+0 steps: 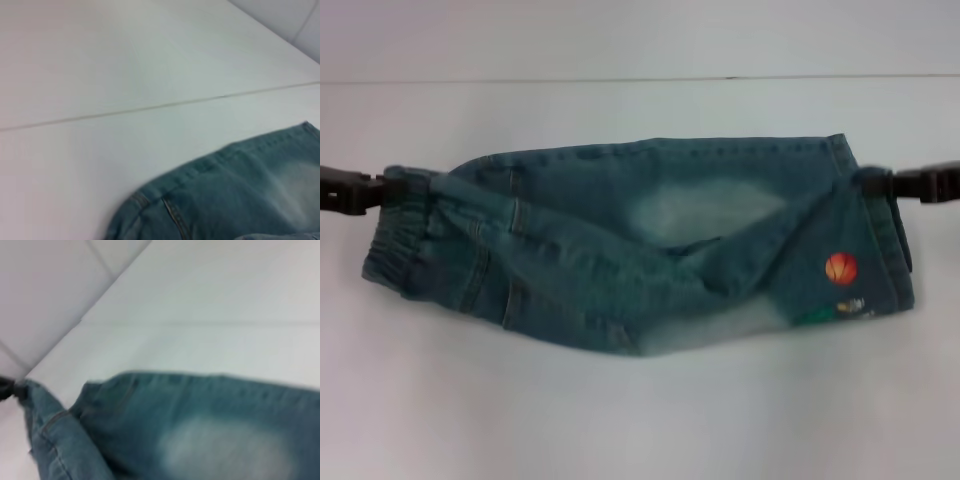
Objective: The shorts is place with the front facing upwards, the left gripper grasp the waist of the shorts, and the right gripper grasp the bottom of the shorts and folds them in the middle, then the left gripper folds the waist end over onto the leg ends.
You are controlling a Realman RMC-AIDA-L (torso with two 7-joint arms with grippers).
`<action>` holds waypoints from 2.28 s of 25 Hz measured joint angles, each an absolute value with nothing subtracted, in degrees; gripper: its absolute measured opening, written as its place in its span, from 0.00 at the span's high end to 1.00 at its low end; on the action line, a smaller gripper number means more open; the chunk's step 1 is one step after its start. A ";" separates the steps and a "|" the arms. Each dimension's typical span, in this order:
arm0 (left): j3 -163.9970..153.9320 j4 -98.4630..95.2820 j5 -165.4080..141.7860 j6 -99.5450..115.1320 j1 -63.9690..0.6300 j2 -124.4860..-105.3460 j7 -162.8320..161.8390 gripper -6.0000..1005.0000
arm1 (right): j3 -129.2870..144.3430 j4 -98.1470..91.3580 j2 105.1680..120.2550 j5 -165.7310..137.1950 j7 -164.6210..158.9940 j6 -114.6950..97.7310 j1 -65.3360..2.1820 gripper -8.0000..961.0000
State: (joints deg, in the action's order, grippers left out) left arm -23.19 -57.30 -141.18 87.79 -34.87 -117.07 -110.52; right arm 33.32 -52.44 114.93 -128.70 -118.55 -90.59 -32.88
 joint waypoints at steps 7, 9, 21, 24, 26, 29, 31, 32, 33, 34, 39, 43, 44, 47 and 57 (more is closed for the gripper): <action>-23.30 -56.95 -139.22 82.53 -34.96 -118.44 -110.70 0.94 | 33.21 -51.20 115.30 -125.31 -115.33 -85.60 -32.62 0.95; -23.87 -57.12 -138.48 80.66 -34.90 -119.28 -110.53 0.94 | 33.33 -51.42 115.82 -123.85 -114.63 -84.58 -32.54 0.95; -26.41 -57.64 -137.40 73.28 -35.10 -121.64 -110.52 0.94 | 35.58 -49.43 116.98 -122.64 -111.95 -72.78 -33.26 0.95; -26.51 -57.45 -135.77 71.60 -34.33 -121.70 -110.26 0.94 | 35.70 -48.53 117.00 -122.65 -111.34 -70.20 -33.25 0.95; -26.88 -57.36 -134.32 70.58 -33.72 -121.78 -110.17 0.94 | 36.20 -48.14 117.10 -122.65 -111.09 -68.78 -33.31 0.95; -26.97 -57.13 -133.35 69.47 -33.25 -121.78 -110.15 0.94 | 37.64 -47.35 117.22 -122.65 -111.06 -66.38 -33.44 0.95; -26.98 -57.05 -133.11 68.73 -32.91 -121.80 -110.14 0.94 | 38.34 -46.99 117.24 -122.65 -110.96 -65.28 -33.56 0.95; -26.98 -57.03 -133.07 68.55 -32.79 -121.90 -110.13 0.94 | 38.58 -46.93 117.26 -122.65 -110.82 -64.96 -33.60 0.95; -26.99 -56.98 -133.05 68.36 -32.65 -122.15 -110.03 0.94 | 38.80 -46.89 117.31 -122.64 -110.63 -64.58 -33.68 0.95; -26.99 -56.98 -133.05 68.33 -32.63 -122.20 -110.00 0.94 | 38.95 -46.86 117.46 -122.64 -110.29 -64.09 -33.71 0.95; -26.99 -56.75 -132.97 66.29 -32.46 -122.84 -109.37 0.94 | 39.16 -46.79 118.56 -122.53 -108.65 -60.79 -33.75 0.95; -27.06 -55.36 -132.97 64.78 -32.73 -122.72 -109.29 0.94 | 39.28 -46.14 118.84 -122.54 -106.92 -58.74 -33.76 0.95; -27.07 -55.22 -132.97 64.55 -32.84 -122.75 -109.27 0.94 | 39.29 -46.06 118.85 -122.49 -106.62 -58.55 -33.78 0.95; -27.07 -55.31 -132.95 64.12 -33.15 -122.92 -109.24 0.94 | 39.29 -46.06 118.87 -122.41 -106.45 -58.29 -33.98 0.95; -27.47 -54.10 -132.79 61.59 -34.10 -122.92 -109.22 0.94 | 41.09 -45.18 118.78 -122.59 -105.80 -54.85 -35.58 0.95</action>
